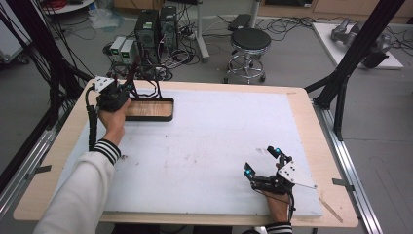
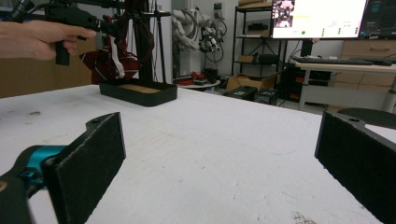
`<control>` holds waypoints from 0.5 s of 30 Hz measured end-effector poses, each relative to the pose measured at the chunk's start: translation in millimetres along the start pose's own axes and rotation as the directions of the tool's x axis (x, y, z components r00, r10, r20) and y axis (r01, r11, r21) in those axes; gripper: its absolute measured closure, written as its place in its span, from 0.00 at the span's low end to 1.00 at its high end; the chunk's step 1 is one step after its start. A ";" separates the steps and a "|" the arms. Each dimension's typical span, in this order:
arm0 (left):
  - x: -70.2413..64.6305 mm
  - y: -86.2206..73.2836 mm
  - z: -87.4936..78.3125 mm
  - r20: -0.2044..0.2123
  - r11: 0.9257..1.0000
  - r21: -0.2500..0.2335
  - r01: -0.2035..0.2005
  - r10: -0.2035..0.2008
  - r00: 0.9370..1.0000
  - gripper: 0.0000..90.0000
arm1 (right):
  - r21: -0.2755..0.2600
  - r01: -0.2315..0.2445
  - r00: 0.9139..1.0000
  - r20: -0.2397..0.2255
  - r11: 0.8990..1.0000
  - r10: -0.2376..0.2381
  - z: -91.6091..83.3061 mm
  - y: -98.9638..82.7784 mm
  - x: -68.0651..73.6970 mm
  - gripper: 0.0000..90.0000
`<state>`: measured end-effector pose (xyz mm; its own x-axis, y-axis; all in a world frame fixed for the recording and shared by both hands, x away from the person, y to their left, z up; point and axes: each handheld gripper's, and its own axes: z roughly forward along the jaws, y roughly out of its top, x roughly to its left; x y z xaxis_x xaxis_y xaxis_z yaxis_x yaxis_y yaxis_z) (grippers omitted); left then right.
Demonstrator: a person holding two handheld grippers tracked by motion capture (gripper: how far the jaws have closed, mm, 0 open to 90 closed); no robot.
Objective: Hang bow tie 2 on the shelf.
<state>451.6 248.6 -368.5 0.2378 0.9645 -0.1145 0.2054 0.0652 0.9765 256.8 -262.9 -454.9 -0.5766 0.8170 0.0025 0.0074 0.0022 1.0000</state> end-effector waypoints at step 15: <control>-0.7 -13.8 6.2 -0.040 0.998 0.048 -0.031 0.033 0.999 0.95 | 0.000 -0.003 1.000 0.000 1.000 0.003 0.0 -0.1 -0.3 0.01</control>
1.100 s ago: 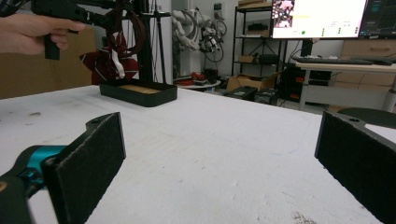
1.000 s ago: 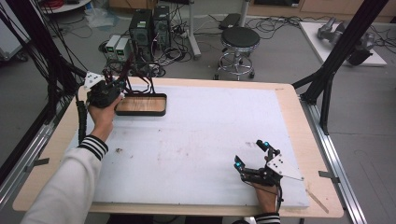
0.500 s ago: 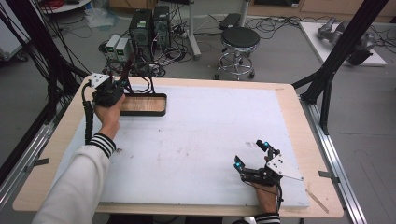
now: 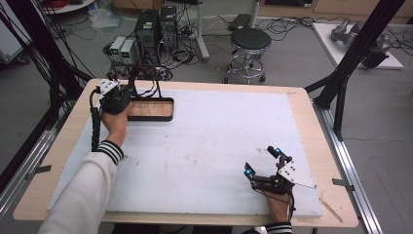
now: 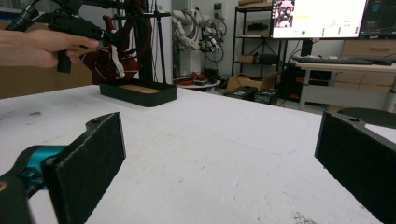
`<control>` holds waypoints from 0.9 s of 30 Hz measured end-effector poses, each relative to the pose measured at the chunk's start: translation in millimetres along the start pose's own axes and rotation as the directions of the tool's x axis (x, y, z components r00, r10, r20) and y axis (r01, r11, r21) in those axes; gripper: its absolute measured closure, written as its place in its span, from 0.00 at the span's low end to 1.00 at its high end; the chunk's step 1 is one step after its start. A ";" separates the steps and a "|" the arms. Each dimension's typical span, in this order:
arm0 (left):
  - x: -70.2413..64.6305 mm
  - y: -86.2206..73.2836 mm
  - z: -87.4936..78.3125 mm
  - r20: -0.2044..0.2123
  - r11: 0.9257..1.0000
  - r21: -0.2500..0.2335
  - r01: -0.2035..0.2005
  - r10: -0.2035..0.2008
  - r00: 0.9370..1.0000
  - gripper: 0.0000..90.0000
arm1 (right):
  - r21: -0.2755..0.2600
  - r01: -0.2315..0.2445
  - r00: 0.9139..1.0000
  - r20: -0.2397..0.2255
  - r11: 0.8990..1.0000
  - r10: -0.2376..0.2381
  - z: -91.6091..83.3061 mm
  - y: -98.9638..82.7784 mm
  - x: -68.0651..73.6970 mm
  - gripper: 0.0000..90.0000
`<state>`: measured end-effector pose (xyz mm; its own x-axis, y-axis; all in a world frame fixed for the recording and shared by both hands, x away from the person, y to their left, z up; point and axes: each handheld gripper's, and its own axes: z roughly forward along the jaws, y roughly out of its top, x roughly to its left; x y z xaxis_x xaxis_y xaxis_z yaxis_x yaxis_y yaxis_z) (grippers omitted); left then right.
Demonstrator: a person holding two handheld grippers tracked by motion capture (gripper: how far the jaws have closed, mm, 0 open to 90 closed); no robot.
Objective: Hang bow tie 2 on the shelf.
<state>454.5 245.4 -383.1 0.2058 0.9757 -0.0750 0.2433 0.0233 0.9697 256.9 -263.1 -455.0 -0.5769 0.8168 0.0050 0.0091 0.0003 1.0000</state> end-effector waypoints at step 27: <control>7.7 -15.4 2.0 -0.047 0.998 0.052 -0.028 0.031 0.998 0.94 | 0.000 0.003 1.000 0.000 1.000 -0.003 0.0 0.0 0.2 0.01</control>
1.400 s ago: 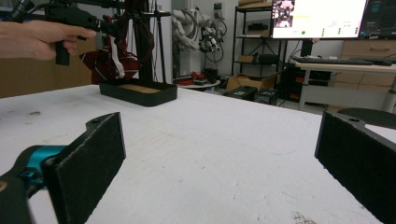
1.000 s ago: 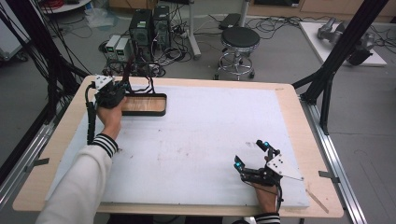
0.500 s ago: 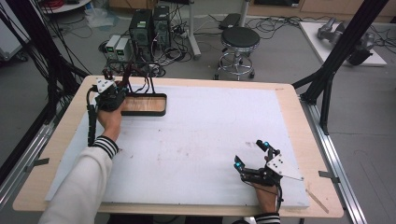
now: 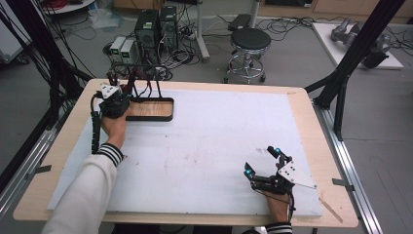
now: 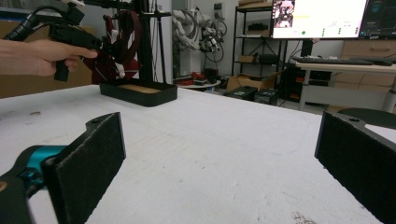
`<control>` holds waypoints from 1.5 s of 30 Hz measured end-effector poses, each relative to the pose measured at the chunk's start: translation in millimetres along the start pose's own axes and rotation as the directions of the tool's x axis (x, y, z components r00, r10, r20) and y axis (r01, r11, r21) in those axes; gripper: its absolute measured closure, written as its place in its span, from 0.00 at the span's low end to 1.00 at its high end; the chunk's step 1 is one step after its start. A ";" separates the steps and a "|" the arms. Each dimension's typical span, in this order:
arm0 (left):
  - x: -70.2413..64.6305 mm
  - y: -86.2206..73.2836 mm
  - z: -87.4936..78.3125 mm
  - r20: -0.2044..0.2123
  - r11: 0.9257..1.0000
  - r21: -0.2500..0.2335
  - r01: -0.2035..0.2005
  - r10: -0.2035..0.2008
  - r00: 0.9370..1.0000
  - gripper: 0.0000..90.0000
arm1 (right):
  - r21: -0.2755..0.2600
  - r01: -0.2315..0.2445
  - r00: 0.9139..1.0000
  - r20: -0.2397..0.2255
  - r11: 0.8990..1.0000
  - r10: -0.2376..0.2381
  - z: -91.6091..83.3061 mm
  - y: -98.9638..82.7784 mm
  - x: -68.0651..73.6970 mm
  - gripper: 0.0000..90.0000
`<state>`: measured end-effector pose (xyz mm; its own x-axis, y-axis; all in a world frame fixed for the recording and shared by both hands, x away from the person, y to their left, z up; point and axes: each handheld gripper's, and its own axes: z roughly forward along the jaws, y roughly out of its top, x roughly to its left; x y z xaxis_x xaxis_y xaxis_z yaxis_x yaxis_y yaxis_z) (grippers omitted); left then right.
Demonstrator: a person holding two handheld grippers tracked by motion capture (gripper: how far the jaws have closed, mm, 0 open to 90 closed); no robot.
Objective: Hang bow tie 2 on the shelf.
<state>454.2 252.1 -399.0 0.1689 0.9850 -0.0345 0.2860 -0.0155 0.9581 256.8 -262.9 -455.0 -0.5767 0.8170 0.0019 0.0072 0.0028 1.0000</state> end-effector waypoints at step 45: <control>9.0 -49.3 -113.0 0.447 0.944 -0.319 -0.089 0.233 0.864 0.14 | 0.006 0.015 1.000 -0.001 1.000 -0.015 0.4 0.1 1.3 0.01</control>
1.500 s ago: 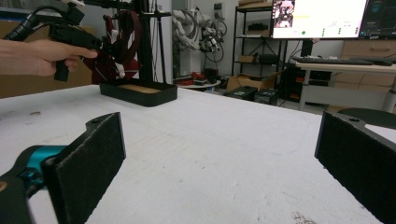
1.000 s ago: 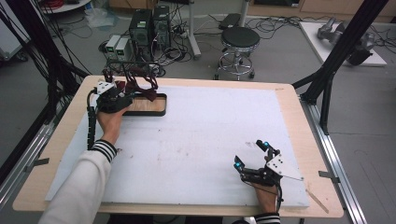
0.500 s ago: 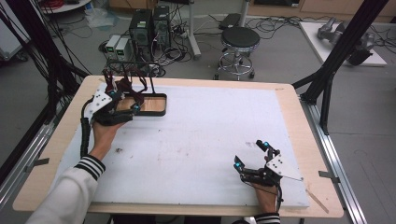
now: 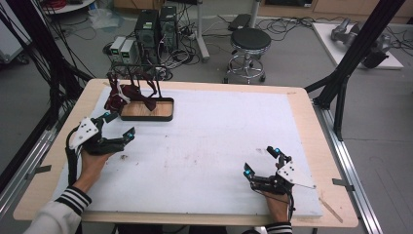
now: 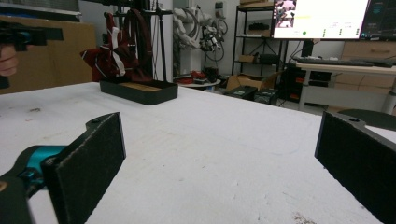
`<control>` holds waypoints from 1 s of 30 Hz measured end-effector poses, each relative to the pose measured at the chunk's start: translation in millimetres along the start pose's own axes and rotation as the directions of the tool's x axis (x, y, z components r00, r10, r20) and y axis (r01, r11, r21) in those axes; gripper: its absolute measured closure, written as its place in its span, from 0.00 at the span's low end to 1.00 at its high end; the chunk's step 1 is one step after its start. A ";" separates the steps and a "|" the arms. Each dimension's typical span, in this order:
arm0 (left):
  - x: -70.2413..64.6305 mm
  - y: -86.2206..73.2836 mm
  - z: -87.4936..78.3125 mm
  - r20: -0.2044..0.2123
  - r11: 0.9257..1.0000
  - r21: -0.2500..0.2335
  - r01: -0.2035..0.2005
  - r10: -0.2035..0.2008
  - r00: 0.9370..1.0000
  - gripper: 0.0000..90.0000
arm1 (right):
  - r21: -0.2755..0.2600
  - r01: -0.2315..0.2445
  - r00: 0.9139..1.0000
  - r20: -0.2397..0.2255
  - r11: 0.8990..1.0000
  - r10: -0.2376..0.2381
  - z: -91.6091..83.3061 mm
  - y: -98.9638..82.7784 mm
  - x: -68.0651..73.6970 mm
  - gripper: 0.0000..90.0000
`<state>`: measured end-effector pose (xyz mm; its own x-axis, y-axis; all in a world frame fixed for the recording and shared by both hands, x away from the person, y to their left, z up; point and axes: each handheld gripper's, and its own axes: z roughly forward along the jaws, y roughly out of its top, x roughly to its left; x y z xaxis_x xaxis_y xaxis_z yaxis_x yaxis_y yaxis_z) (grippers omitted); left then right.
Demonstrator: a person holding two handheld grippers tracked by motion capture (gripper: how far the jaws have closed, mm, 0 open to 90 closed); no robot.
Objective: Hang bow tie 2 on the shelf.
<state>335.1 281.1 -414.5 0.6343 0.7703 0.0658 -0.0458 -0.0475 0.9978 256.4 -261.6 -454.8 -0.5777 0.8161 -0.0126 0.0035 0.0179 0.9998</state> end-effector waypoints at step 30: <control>-15.6 -40.1 -51.6 -0.007 0.998 -0.046 0.053 -0.054 0.999 0.15 | -0.003 0.018 1.000 0.015 1.000 -0.018 -0.2 -0.1 2.0 0.01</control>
<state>287.2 303.8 -455.7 0.6305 0.7761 0.0122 -0.0474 0.0228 0.9986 255.0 -260.1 -454.9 -0.5650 0.8245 -0.0306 -0.0091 0.0308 0.9995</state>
